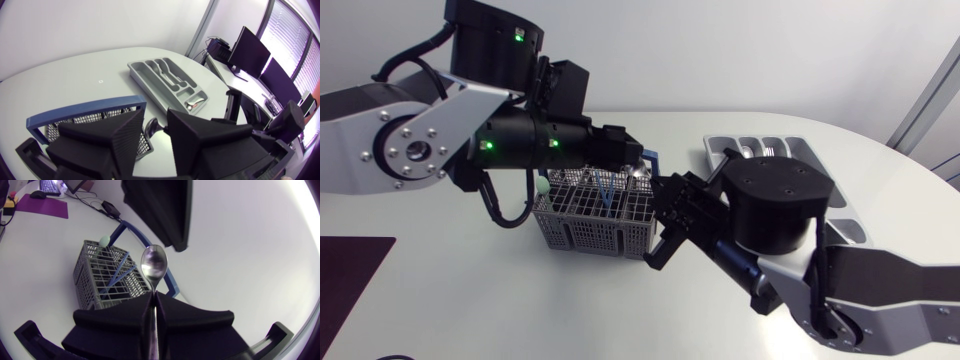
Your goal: Unload the cutlery basket into the drawer organizer.
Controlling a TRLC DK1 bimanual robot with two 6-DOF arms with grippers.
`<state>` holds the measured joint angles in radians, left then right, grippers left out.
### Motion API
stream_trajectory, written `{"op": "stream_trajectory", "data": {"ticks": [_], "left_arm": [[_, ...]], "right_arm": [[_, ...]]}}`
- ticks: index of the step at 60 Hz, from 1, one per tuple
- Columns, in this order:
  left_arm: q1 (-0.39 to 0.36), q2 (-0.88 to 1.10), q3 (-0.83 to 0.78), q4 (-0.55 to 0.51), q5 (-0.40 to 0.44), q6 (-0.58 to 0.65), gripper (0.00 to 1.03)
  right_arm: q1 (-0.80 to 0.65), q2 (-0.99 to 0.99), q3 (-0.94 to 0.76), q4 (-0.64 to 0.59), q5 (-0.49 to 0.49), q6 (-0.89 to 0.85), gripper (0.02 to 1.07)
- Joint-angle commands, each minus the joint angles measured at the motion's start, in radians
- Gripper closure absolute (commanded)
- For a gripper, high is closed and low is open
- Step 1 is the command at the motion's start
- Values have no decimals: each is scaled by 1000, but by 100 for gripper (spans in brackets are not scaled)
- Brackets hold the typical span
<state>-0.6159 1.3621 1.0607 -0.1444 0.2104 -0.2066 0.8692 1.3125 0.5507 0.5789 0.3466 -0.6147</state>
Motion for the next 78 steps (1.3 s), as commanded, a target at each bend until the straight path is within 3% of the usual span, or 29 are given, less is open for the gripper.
{"op": "stream_trajectory", "data": {"ticks": [1,10,15,21,26,32,41,50,56,67,78], "left_arm": [[28,-35,53,2,15,-14,40],[85,-67,82,-11,20,-8,38],[162,-69,131,-46,49,9,38],[232,-87,153,-50,53,118,38],[245,-90,153,-80,52,233,38],[285,-78,159,-175,49,362,38],[311,-72,133,-281,49,515,38],[329,-80,78,-334,53,676,38],[380,-80,44,-334,98,745,38],[447,-72,-19,-314,139,846,38],[490,-47,-61,-276,184,903,38]], "right_arm": [[4,-39,-35,-1,-12,-22,102],[-29,-121,-75,-51,-67,-25,102],[-87,-187,-87,-125,-138,-26,102],[-225,-294,-94,-263,-296,-19,102],[-354,-364,-83,-379,-457,-19,102],[-515,-414,-71,-495,-629,-60,102],[-733,-414,-41,-671,-867,-211,102],[-915,-349,0,-841,-1026,-434,102],[-1023,-265,41,-932,-1091,-597,102],[-1179,-45,149,-1145,-1104,-976,102],[-1303,165,308,-1248,-1104,-1178,102]]}}
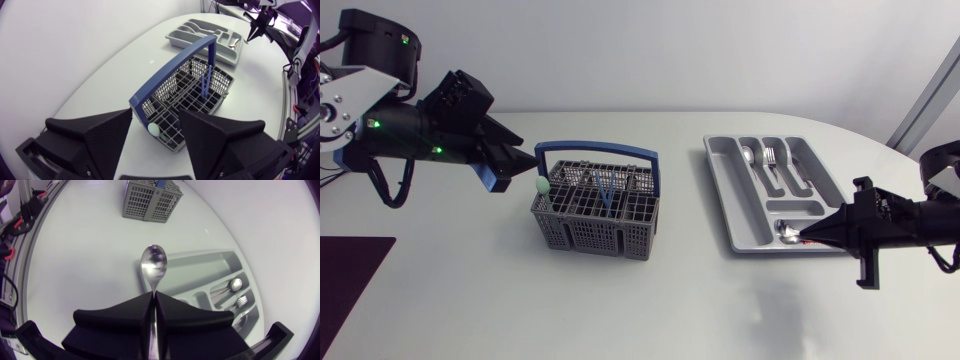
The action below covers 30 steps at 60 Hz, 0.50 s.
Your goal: Unload the cutlery basket into the drawer organizer.
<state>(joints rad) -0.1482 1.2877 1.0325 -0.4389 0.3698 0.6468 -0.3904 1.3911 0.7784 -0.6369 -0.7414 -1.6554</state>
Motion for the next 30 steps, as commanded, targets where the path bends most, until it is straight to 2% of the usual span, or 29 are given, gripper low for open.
{"op": "stream_trajectory", "data": {"ticks": [1,14,19,30], "left_arm": [[25,30,-34,20,27,53,38],[56,51,-54,23,64,119,38],[75,51,-65,23,104,139,38],[96,51,-84,25,133,182,38]], "right_arm": [[-48,100,93,-35,-16,-149,102],[-79,290,216,-50,45,-245,102],[-74,358,254,-49,82,-259,102],[-50,424,266,9,151,-290,102]]}}
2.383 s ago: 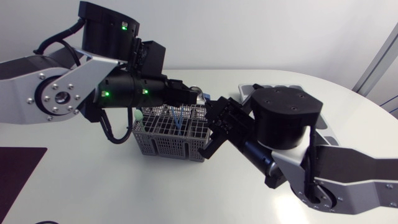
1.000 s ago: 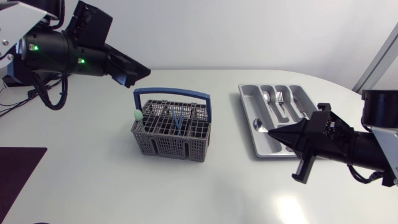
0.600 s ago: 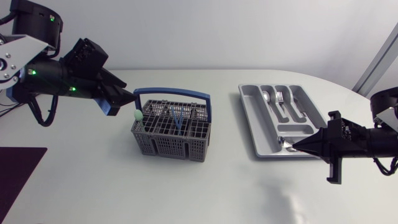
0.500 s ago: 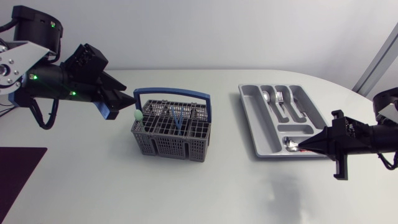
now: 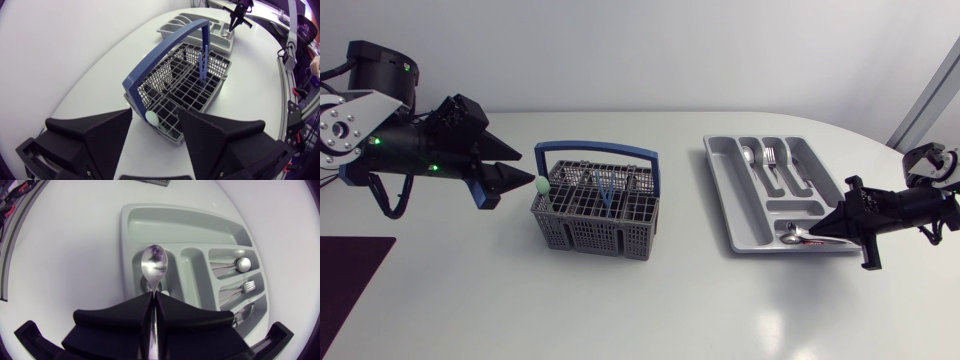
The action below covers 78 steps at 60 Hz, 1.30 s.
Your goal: Unload the cutlery basket into the drawer organizer.
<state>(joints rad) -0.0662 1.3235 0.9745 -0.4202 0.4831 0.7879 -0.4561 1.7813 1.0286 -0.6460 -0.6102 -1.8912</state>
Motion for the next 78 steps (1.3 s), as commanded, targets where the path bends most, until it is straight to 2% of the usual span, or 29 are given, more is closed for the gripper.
{"op": "stream_trajectory", "data": {"ticks": [1,7,12,15,19,29,34,38,43,44,50,62,67,71,78], "left_arm": [[14,16,-30,6,26,43,38],[22,16,-42,6,48,62,38],[23,17,-56,15,48,77,38],[23,17,-65,24,48,82,38],[23,17,-79,43,48,86,38],[20,49,-91,84,48,83,38],[22,79,-77,86,49,79,38],[22,103,-63,86,51,60,38],[23,132,-40,84,51,22,38],[25,138,-37,83,51,14,39],[25,164,-11,81,52,-58,39],[25,198,53,55,52,-203,55],[22,210,84,12,54,-236,62],[22,218,99,-5,54,-260,63],[23,249,151,-94,54,-265,63]], "right_arm": [[17,35,16,26,26,-54,102],[27,55,21,54,55,-62,101],[31,55,5,98,76,-63,95],[31,53,-2,117,84,-63,87],[33,50,-19,152,95,-55,71],[33,20,-30,161,104,-8,54],[37,-22,-56,161,101,12,49],[40,-54,-71,160,101,46,38],[45,-114,-119,155,93,53,7],[45,-125,-128,155,90,53,5],[46,-187,-176,147,72,60,6],[42,-253,-220,123,26,89,6],[39,-272,-229,115,13,99,6],[36,-286,-239,108,4,103,6],[36,-312,-240,89,-5,112,6]]}}
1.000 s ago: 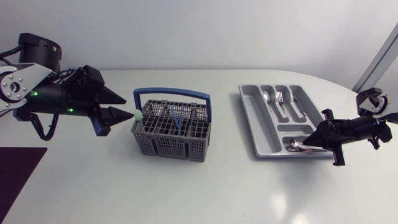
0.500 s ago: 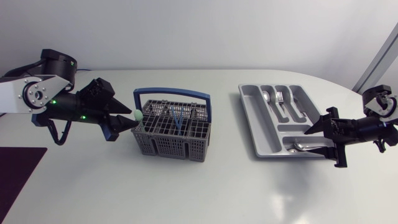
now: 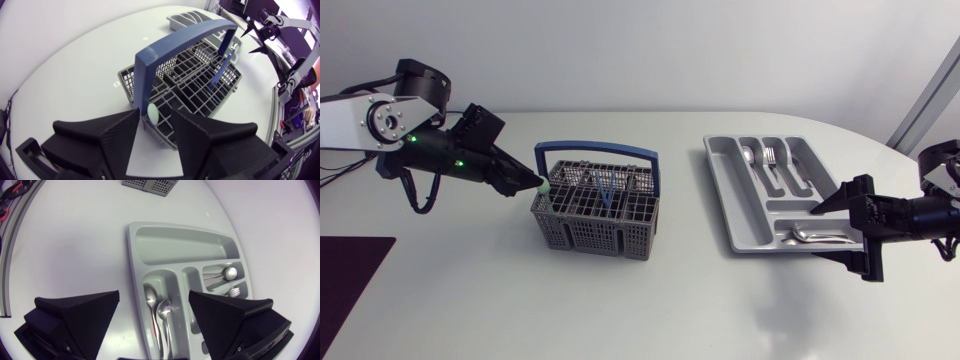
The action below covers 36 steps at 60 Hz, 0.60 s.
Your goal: Unload the cutlery basket into the drawer organizer.
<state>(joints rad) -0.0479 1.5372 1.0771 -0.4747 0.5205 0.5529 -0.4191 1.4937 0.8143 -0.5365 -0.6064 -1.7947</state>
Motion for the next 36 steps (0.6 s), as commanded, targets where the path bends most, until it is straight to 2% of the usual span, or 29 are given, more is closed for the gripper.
{"op": "stream_trajectory", "data": {"ticks": [1,8,36], "left_arm": [[6,35,52,-45,16,-30,63],[6,47,69,-87,16,-38,63],[0,97,75,-77,16,-41,64]], "right_arm": [[-1,-27,-26,-22,-9,15,6],[-1,-55,-30,-36,-12,17,6],[14,-127,-67,-54,-18,37,6]]}}
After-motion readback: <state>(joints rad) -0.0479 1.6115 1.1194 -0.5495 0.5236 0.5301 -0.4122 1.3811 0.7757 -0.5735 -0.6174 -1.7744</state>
